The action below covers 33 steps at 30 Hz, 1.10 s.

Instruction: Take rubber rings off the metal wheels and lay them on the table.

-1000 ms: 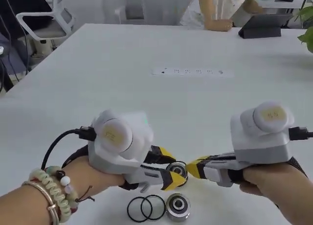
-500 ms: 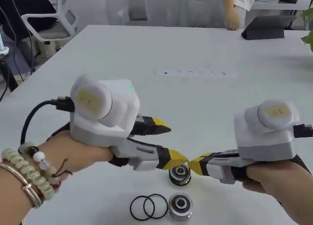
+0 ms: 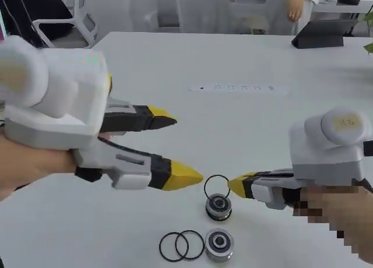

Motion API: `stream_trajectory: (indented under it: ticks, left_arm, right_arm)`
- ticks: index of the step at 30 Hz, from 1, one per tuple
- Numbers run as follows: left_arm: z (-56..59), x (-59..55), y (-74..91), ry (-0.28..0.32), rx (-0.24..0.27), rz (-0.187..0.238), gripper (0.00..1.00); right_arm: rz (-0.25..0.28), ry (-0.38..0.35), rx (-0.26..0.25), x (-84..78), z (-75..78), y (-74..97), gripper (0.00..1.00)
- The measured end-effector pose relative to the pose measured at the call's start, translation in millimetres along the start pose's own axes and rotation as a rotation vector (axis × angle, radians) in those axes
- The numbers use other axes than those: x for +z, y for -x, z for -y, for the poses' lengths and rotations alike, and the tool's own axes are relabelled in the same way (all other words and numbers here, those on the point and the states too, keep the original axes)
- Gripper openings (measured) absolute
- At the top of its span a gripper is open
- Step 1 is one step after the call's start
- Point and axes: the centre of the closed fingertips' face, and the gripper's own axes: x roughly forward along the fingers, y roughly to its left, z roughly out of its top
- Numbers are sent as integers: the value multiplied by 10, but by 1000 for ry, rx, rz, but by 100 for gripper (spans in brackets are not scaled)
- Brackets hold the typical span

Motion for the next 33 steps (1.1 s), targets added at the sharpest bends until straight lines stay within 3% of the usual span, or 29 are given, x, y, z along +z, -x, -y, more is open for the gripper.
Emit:
stream_trajectory:
  ticks: [3,8,13,16,26,29,33]
  left_arm:
    - [9,-12,180,-16,20,-9,64]
    - [62,39,371,21,13,40,66]
    - [76,6,603,32,56,62,75]
    - [57,-87,704,65,93,68,79]
    - [191,-413,897,133,115,44,91]
    - [239,-582,917,153,127,-5,93]
    - [276,-701,912,169,128,-28,98]
  right_arm:
    - [15,1,12,48,-37,11,0]
    - [31,-1,26,106,-81,25,0]
    - [57,-10,55,182,-181,55,0]
    - [68,-13,74,218,-251,64,0]
    - [87,-16,135,288,-464,92,0]
    - [87,-16,150,293,-527,97,0]
    - [88,-14,172,303,-617,94,0]
